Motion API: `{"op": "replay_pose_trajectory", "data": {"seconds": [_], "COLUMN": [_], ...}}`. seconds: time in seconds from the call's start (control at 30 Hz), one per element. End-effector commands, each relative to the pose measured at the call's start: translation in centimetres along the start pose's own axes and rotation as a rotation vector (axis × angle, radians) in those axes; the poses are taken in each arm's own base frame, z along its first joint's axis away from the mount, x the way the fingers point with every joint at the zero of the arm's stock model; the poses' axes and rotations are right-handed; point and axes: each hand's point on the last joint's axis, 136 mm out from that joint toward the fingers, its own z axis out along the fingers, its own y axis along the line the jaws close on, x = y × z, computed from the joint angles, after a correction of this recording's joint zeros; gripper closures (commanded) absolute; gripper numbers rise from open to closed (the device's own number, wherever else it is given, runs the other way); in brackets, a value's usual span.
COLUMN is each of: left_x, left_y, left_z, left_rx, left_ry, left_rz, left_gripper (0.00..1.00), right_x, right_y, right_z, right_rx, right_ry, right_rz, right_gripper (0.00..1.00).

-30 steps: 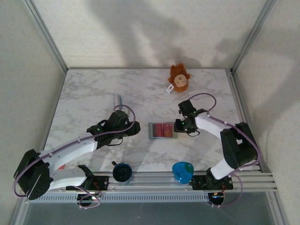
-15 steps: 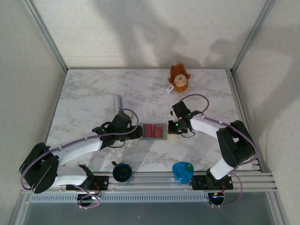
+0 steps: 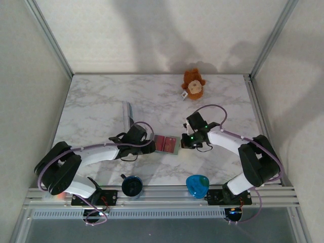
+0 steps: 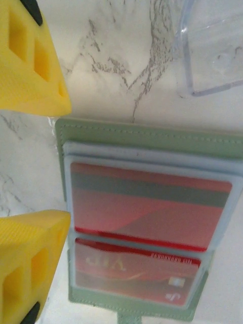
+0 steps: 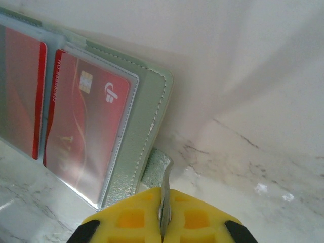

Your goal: Put the credit cards into the card holder

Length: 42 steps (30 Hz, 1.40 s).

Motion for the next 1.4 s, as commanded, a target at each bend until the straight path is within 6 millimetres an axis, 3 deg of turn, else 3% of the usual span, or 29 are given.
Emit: {"op": "replay_pose_trajectory", "data": {"seconds": [0.0,0.2,0.4,0.5,0.7,0.97,1.17,1.37], "left_x": [0.3,0.5,0.3,-0.4,-2.4,-0.4,2.3,3.2], "left_y": [0.2,-0.3,-2.2,-3.3,-6.3,-8.7,-10.2,-10.4], "left_z": [1.1,2.3,2.2,1.1,-2.9,-0.8,1.1,2.3], "left_rx": [0.002,0.016,0.102,0.148,0.274,0.344,0.373,0.361], "left_ry": [0.019,0.051,0.067,0.024,-0.105,0.016,0.133,0.167], "left_rz": [-0.01,-0.016,-0.006,-0.002,0.04,0.1,0.143,0.152], "left_gripper": [0.48,0.5,0.62,0.75,0.74,0.72,0.69,0.65], "right_x": [0.7,0.7,0.7,0.8,1.1,1.3,1.4,1.5], "right_y": [-0.5,-0.1,0.3,0.9,2.3,2.4,1.0,-0.1], "right_z": [-0.3,0.2,0.5,0.6,0.9,1.4,1.1,0.8], "right_rx": [0.001,-0.032,-0.064,-0.097,-0.195,-0.23,-0.164,-0.096], "right_ry": [0.022,0.031,0.035,0.041,0.039,0.014,-0.012,-0.014], "right_rz": [0.004,0.013,0.013,0.013,0.021,0.058,0.075,0.093], "right_gripper": [1.0,1.0,1.0,1.0,1.0,1.0,1.0,0.84]}}
